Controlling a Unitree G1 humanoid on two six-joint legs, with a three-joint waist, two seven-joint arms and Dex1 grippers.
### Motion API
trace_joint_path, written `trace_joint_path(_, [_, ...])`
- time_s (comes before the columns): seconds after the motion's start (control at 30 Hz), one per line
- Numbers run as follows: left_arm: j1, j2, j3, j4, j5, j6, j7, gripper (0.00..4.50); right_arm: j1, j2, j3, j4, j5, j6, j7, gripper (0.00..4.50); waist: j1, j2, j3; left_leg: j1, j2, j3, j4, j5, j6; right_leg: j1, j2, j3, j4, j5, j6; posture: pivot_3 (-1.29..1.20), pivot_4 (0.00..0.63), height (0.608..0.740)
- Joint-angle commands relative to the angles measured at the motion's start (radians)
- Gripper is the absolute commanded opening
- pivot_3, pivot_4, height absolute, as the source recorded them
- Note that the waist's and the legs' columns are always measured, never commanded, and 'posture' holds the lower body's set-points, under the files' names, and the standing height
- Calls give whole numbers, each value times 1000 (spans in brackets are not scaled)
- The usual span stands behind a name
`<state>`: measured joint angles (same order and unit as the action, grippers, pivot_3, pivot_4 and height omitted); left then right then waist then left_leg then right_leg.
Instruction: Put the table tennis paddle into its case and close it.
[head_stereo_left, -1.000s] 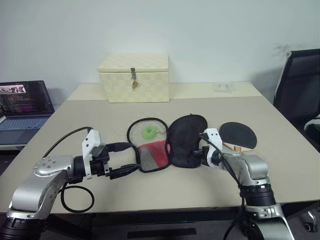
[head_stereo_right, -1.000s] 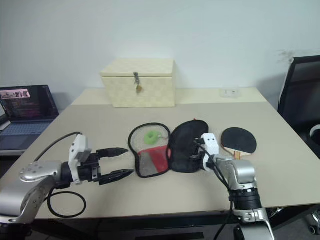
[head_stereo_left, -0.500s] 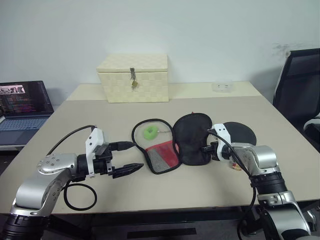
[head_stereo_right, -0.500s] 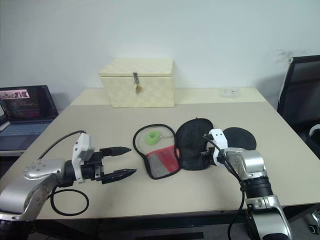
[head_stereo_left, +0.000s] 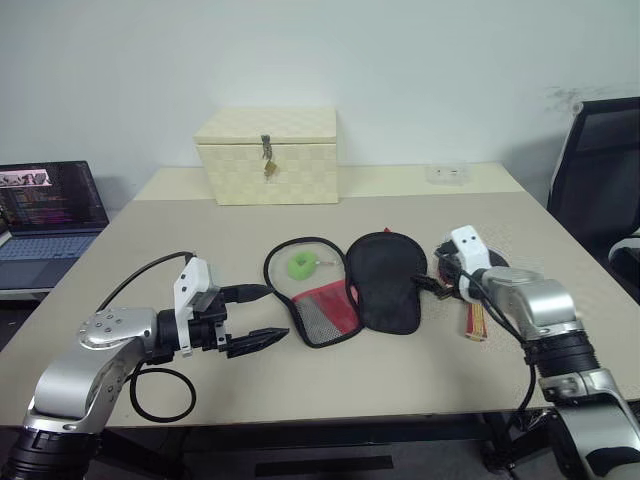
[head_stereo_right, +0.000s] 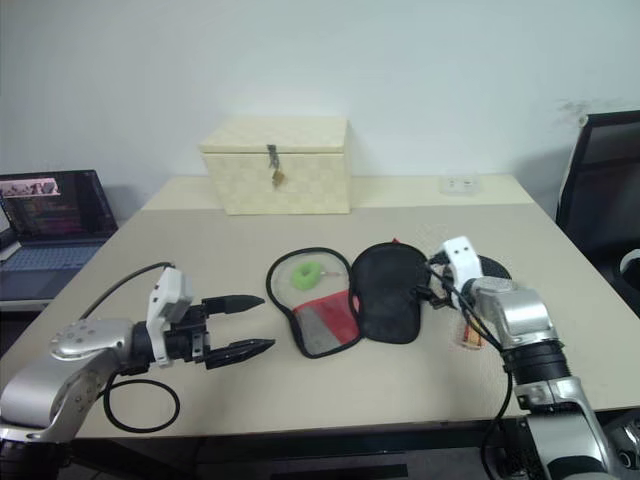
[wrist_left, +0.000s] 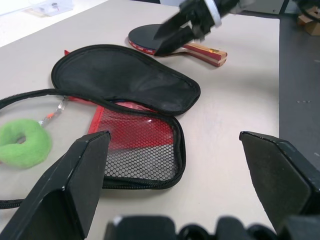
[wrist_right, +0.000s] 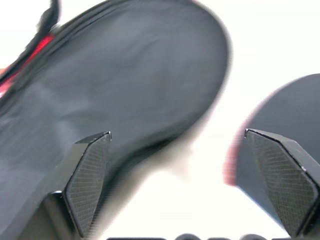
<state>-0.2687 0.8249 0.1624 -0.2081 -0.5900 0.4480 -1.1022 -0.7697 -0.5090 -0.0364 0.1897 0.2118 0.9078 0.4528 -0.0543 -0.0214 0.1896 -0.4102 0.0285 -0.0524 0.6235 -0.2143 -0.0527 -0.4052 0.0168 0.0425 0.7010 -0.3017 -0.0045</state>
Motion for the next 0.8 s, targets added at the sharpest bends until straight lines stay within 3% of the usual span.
trace_joint_path(0.03, [-18,-5,3,-22,-6,-14,-6,4500,58,-3,-112,-143,2,90,-101,4463,0,0,0,0,0,0,0,0,0,0,0,0,0,0,0,0,150,740])
trace_joint_path(0.3, [-91,-26,-44,36,17,-34,-38,4500,182,163,-242,-365,-25,261,-353,4463,-3,0,0,1,-1,1,1,0,0,0,0,1,2,0,1,0,150,740])
trace_joint_path(0.8, [-100,-36,-45,55,35,-56,-40,4500,240,286,-271,-328,-55,261,-477,4463,-3,0,0,1,-1,1,1,0,0,0,0,1,2,-1,1,0,150,740])
